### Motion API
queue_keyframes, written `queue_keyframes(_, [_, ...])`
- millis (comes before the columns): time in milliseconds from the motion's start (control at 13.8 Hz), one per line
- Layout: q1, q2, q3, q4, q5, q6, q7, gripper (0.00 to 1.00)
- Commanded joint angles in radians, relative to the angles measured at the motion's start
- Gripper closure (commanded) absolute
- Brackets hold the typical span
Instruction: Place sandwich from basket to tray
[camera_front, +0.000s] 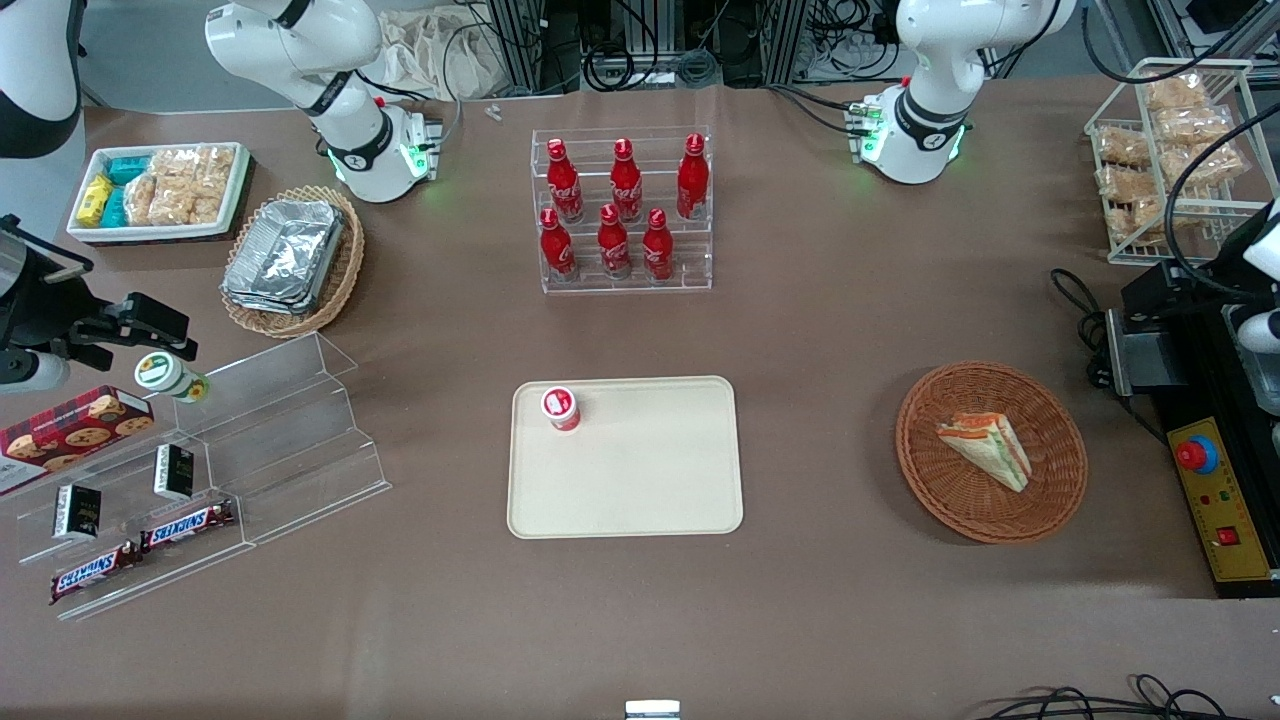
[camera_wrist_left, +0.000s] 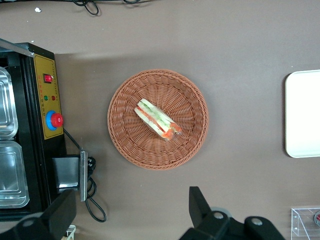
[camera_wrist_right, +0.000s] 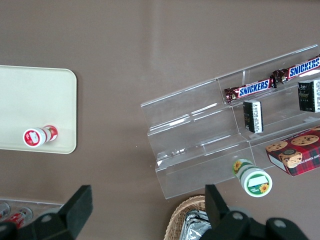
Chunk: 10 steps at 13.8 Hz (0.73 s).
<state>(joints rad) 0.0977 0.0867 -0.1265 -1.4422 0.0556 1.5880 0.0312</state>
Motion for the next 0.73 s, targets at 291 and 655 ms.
queue_keyframes(291, [-0.003, -0.015, 0.002, 0.006, -0.005, -0.039, 0.003, 0.0])
queue_keyframes(655, [0.002, -0.009, 0.005, -0.111, -0.002, -0.016, -0.005, 0.0])
